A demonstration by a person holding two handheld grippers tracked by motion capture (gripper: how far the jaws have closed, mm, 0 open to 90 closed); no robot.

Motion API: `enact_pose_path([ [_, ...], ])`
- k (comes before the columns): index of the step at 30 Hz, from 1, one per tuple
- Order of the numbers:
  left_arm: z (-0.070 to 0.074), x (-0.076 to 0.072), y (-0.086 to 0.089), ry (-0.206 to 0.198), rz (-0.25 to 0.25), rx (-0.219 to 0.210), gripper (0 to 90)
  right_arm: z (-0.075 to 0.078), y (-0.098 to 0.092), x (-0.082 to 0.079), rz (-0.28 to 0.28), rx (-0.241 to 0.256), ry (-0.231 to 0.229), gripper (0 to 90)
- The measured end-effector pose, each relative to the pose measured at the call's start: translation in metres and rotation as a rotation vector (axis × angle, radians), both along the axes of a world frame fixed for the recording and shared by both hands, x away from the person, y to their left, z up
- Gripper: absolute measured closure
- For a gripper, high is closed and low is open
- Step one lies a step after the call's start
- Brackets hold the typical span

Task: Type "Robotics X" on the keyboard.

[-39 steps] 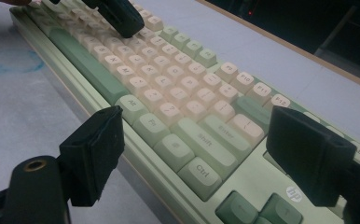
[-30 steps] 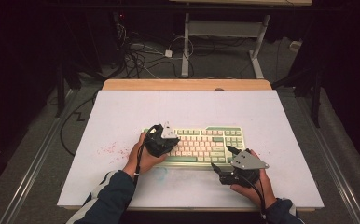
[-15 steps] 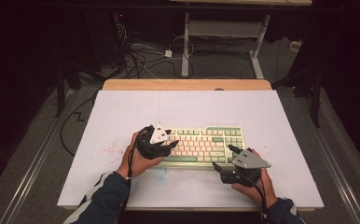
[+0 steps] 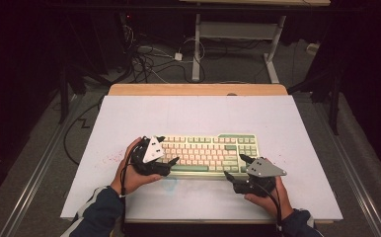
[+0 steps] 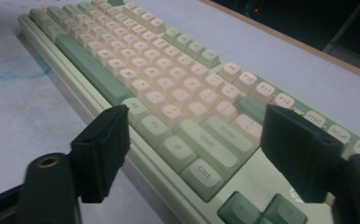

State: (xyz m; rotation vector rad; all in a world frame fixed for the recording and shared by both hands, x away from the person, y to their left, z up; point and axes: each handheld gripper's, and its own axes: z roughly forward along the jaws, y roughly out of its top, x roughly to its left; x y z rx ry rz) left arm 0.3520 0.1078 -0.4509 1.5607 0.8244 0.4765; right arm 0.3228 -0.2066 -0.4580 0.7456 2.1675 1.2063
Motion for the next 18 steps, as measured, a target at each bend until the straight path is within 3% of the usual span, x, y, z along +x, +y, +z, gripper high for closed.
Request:
enact_pose_path([
  [4,-0.002,-0.005,0.008,-0.010,-0.001,-0.001,18.8,0.001,-0.001,0.000,0.025,0.018,0.005,36.6],
  [9,-0.010,-0.014,0.023,-0.019,0.024,0.000,18.8,0.004,0.001,0.000,0.037,0.014,0.001,55.4],
  [15,-0.016,-0.019,0.036,-0.001,0.064,-0.023,18.8,0.006,0.004,0.005,0.077,0.013,0.046,80.2],
  [18,-0.021,-0.023,0.042,0.014,0.074,-0.021,18.8,0.009,0.008,0.010,0.086,0.020,0.072,88.4],
])
